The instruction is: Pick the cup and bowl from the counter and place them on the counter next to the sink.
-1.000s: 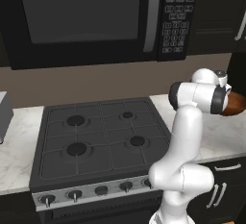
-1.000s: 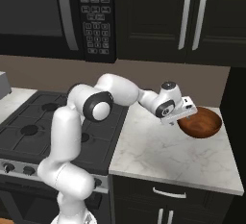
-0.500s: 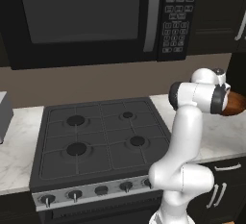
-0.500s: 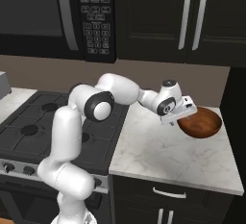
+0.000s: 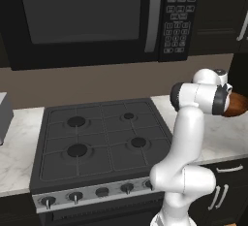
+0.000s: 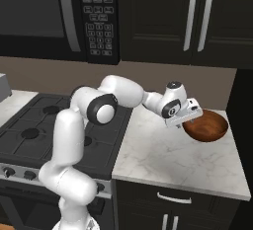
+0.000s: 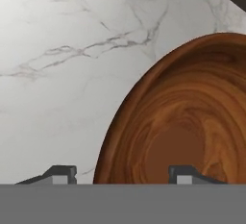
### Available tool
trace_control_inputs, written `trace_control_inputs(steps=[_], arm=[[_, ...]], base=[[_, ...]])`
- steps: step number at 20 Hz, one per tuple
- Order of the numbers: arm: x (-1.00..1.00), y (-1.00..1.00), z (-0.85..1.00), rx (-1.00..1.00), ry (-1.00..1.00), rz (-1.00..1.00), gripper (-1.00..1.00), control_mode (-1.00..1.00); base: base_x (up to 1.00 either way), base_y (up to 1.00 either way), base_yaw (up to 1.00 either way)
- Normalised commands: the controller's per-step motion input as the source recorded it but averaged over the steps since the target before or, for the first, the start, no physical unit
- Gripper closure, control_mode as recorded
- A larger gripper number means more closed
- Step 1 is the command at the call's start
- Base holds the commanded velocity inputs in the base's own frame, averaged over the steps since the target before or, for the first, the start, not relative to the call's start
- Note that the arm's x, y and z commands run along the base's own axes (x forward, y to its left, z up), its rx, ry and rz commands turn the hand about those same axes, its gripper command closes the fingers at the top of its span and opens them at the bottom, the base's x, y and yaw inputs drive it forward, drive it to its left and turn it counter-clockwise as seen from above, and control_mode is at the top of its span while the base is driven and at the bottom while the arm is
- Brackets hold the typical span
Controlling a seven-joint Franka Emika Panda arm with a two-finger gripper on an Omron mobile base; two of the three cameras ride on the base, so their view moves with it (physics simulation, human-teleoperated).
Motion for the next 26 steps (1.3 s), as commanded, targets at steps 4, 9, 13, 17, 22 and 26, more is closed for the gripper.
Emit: trace_control_inputs(steps=[4,9,13,17,22,26], arm=[[0.0,0.0,0.0,0.0,0.0,0.0,1.0,-1.0],[0.0,0.0,0.0,0.0,0.0,0.0,1.0,-1.0],[0.0,0.0,0.0,0.0,0.0,0.0,1.0,-1.0],[-0.25,0.0,0.0,0.0,-0.01,0.0,1.0,-1.0],[-0.73,0.07,0.13,0.0,-0.1,0.01,1.0,-1.0],[-0.87,0.17,0.2,0.0,-0.16,0.02,1.0,-1.0]], base=[[0.0,0.0,0.0],[0.0,0.0,0.0],[0.0,0.0,0.0],[0.0,0.0,0.0],[0.0,0.0,0.0],[0.0,0.0,0.0]])
